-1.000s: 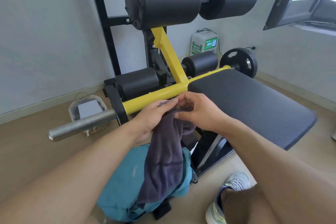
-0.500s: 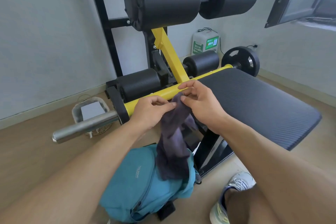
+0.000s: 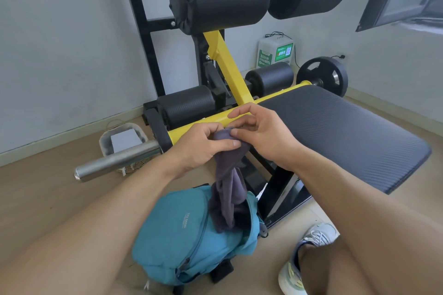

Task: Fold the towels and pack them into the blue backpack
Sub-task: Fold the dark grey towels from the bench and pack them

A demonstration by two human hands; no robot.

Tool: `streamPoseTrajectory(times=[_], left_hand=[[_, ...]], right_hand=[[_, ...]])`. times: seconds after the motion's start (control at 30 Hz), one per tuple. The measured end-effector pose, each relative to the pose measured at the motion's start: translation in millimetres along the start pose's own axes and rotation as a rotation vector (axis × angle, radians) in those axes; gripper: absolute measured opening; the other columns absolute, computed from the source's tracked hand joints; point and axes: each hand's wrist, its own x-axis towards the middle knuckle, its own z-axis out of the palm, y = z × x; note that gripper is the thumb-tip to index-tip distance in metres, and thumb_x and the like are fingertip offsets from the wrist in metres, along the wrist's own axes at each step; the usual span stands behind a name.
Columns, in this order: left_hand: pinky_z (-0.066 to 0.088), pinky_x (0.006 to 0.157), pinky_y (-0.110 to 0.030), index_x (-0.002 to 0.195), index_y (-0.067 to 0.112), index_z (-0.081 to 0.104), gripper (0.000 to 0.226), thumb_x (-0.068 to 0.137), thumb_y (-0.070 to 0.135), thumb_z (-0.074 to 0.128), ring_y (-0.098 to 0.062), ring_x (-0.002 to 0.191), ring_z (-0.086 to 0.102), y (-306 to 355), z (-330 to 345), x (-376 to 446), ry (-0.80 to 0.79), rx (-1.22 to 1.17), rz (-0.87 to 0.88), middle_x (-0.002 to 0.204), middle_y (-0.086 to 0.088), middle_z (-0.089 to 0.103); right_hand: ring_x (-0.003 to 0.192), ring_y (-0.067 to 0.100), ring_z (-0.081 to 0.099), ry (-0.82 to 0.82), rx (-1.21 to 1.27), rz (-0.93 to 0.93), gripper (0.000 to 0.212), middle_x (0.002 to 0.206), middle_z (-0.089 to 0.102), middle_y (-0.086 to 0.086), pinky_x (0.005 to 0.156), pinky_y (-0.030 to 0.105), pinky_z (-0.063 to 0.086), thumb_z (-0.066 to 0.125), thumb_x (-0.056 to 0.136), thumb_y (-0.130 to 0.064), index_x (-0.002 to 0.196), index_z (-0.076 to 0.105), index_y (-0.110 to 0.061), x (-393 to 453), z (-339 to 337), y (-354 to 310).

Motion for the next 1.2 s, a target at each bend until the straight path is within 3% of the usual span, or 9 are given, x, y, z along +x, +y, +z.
streamPoseTrajectory(times=[0.1, 0.2, 0.37, 0.5, 0.57, 0.77, 0.87, 1.07, 1.2], left_hand=[[0.047, 0.071, -0.036, 0.076, 0.019, 0.066, 0.02, 0.082, 0.033, 0.079, -0.016, 0.073, 0.061, -1, -4, 2, 0.052, -0.037, 0.025, 0.073, 0.001, 0.067], [0.056, 0.078, -0.038, 0.094, 0.016, 0.063, 0.017, 0.09, 0.025, 0.077, -0.017, 0.08, 0.071, -3, -4, 2, 0.108, -0.055, 0.01, 0.084, 0.0, 0.077], [0.05, 0.076, -0.02, 0.106, 0.024, 0.064, 0.033, 0.081, 0.024, 0.085, -0.003, 0.087, 0.067, -3, -7, -1, 0.311, 0.158, 0.051, 0.097, 0.01, 0.071], [0.055, 0.089, -0.034, 0.107, 0.021, 0.069, 0.02, 0.089, 0.016, 0.076, -0.016, 0.094, 0.069, -4, -10, -3, 0.131, 0.117, 0.081, 0.099, 0.001, 0.074], [0.056, 0.094, -0.033, 0.113, 0.022, 0.067, 0.026, 0.088, 0.019, 0.076, -0.017, 0.098, 0.071, -3, -8, -5, 0.055, 0.063, 0.071, 0.103, 0.002, 0.075], [0.057, 0.085, -0.021, 0.106, 0.025, 0.073, 0.029, 0.081, 0.032, 0.084, -0.006, 0.094, 0.073, -5, -3, -6, 0.187, 0.147, 0.12, 0.1, 0.008, 0.078], [0.052, 0.079, -0.012, 0.108, 0.024, 0.078, 0.016, 0.096, 0.029, 0.069, 0.005, 0.091, 0.07, -3, -4, -7, 0.23, 0.18, 0.116, 0.098, 0.012, 0.078], [0.057, 0.085, -0.03, 0.1, 0.025, 0.081, 0.023, 0.102, 0.031, 0.059, -0.003, 0.09, 0.069, -3, -5, -6, 0.238, 0.169, 0.097, 0.091, 0.013, 0.078], [0.057, 0.084, -0.03, 0.097, 0.028, 0.081, 0.024, 0.103, 0.032, 0.058, -0.008, 0.093, 0.07, -1, -5, -8, 0.222, 0.194, 0.118, 0.092, 0.013, 0.077]], right_hand=[[0.088, 0.028, 0.073, 0.02, 0.053, 0.038, 0.02, 0.093, 0.077, 0.011, 0.087, 0.045, 0.059, 0.072, 0.094, -0.013, 0.113, 0.067, -0.015, 1, 3, -1], [0.089, 0.031, 0.071, -0.024, 0.234, 0.127, 0.02, 0.099, 0.073, 0.028, 0.082, 0.042, 0.062, 0.07, 0.095, -0.014, 0.113, 0.066, -0.008, 0, 0, 0], [0.082, 0.025, 0.072, 0.07, 0.249, 0.153, 0.018, 0.09, 0.067, 0.023, 0.076, 0.036, 0.063, 0.073, 0.091, -0.003, 0.106, 0.064, -0.004, 0, 2, 0], [0.079, 0.025, 0.073, 0.113, 0.299, 0.178, 0.022, 0.089, 0.07, 0.02, 0.075, 0.034, 0.064, 0.074, 0.091, -0.006, 0.109, 0.064, 0.001, -1, 8, -5], [0.086, 0.029, 0.076, 0.081, 0.308, 0.172, 0.021, 0.095, 0.075, 0.02, 0.081, 0.035, 0.063, 0.073, 0.092, -0.007, 0.111, 0.066, -0.001, -1, 9, -6], [0.093, 0.03, 0.076, -0.015, 0.28, 0.196, 0.025, 0.102, 0.077, 0.016, 0.082, 0.033, 0.062, 0.056, 0.102, -0.005, 0.124, 0.067, -0.011, 0, 9, -7], [0.086, 0.024, 0.075, -0.013, 0.208, 0.151, 0.028, 0.094, 0.078, 0.011, 0.081, 0.035, 0.062, 0.058, 0.099, -0.003, 0.123, 0.067, -0.014, 1, 11, -4], [0.066, -0.001, 0.06, -0.013, -0.291, 0.072, 0.027, 0.074, 0.067, -0.008, 0.066, 0.021, 0.052, 0.081, 0.083, -0.023, 0.107, 0.069, -0.023, 1, 13, 8], [0.07, 0.005, 0.06, 0.018, -0.42, 0.092, 0.014, 0.078, 0.067, -0.007, 0.064, 0.022, 0.05, 0.076, 0.084, -0.029, 0.085, 0.066, -0.019, 4, 15, 12]])
